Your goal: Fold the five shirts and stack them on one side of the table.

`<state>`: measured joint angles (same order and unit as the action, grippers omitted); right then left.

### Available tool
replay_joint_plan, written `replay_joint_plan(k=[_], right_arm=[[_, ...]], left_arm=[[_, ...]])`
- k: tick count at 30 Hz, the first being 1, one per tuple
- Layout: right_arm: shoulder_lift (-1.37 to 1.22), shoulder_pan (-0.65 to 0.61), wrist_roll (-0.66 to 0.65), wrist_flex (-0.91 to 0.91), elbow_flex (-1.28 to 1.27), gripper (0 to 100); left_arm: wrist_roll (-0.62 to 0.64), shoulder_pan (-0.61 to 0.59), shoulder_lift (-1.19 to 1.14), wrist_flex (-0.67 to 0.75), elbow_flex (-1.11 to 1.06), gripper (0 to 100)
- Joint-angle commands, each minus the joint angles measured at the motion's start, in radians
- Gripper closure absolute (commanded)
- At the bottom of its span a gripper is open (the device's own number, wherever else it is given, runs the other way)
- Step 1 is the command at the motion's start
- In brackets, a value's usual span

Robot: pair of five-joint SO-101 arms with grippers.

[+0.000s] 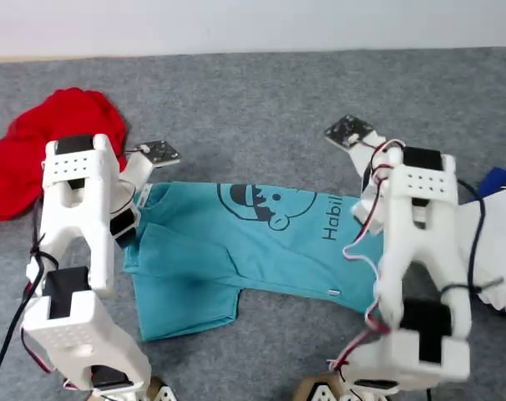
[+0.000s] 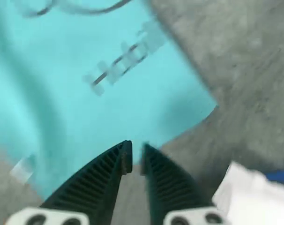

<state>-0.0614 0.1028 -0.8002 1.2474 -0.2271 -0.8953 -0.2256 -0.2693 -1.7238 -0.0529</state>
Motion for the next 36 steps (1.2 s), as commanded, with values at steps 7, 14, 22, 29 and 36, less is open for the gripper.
replay_joint_plan(k=[7, 14, 22, 29, 36], right_arm=[[-0.371, 0.021, 0.018, -0.145, 0.318, 98.8], [-0.561, 0.019, 0.086, -0.065, 0.631, 98.8], [-0.578, -0.038, 0.106, 0.26, 0.911, 98.8], [-0.579, -0.174, 0.109, 0.549, 1.145, 98.8], [-0.539, -0.259, 0.249, 0.55, 1.149, 98.7]], left_arm=[[0.117, 0.009, 0.015, -0.028, 0.096, 99], [0.176, 0.006, 0.015, -0.028, 0.182, 99], [0.342, -0.058, 0.015, -0.028, 0.357, 99], [0.508, -0.184, 0.055, -0.029, 0.51, 99], [0.499, -0.169, 0.226, -0.029, 0.358, 99]])
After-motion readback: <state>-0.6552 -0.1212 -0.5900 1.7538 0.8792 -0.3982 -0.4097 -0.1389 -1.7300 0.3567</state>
